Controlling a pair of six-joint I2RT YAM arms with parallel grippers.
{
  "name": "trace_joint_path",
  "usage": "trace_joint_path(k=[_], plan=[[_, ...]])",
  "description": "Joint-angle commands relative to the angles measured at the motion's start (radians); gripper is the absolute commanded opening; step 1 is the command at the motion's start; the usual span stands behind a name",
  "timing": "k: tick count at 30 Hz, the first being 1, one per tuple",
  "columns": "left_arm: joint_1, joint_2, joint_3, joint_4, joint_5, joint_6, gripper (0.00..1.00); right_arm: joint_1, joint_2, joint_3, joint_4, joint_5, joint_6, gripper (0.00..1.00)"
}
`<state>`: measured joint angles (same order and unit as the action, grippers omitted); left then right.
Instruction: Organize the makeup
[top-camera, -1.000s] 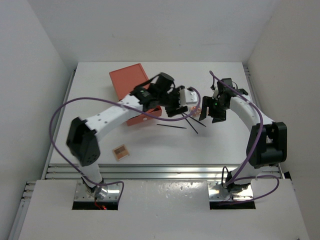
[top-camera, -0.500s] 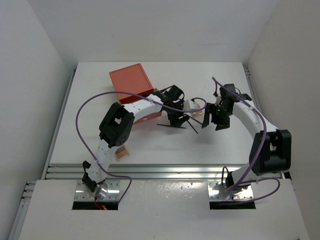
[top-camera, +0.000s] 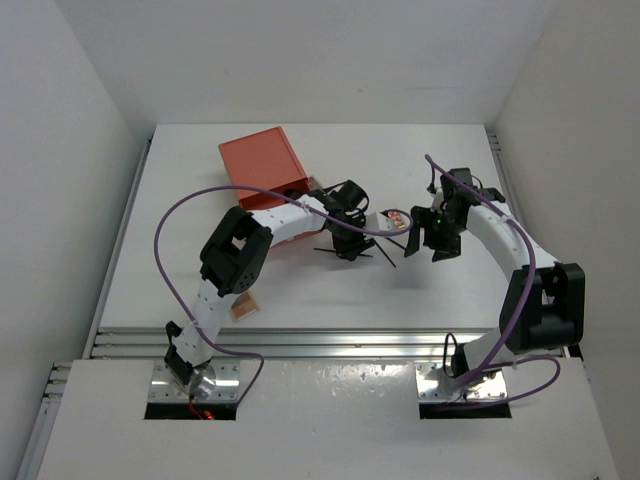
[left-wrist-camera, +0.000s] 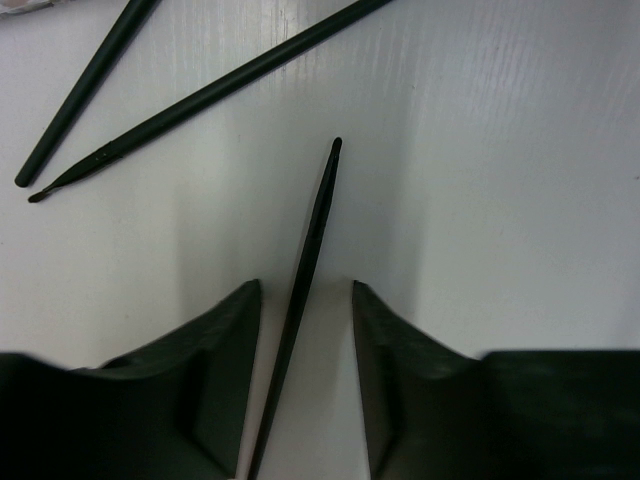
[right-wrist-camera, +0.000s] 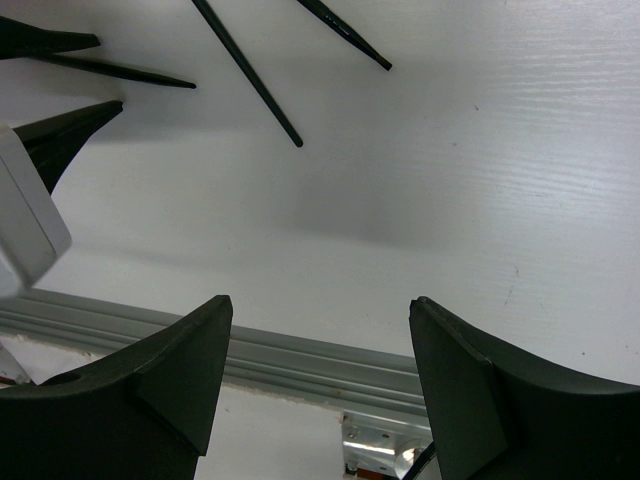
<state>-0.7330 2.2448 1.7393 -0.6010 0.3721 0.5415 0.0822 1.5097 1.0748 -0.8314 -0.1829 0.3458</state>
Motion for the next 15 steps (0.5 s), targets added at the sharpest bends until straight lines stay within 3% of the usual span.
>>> trace_joint_path(k=[1,3,4,7,15], plan=[[-0.025,0.051,-0.02,-0.037,-0.002,0.014,0.41,0.001,-0.037,0.005,-0.014,0.014,-0.01,0.72],[-0.025,0.052,-0.02,-0.037,-0.002,0.014,0.33,-0.001,-0.048,-0.003,-0.017,0.02,-0.013,0.72],[-0.025,0.052,-0.02,-0.037,-0.002,0.014,0.2,-0.002,-0.054,-0.003,-0.015,0.025,-0.016,0.72],[-0.034,0.052,-0.02,-0.037,-0.002,-0.001,0.0,-0.004,-0.071,-0.01,-0.021,0.036,-0.019,0.72],[-0.034,-0.057,0.187,-0.048,0.105,-0.202,0.0,-0.007,-0.12,-0.026,0.001,0.039,-0.014,0.72]])
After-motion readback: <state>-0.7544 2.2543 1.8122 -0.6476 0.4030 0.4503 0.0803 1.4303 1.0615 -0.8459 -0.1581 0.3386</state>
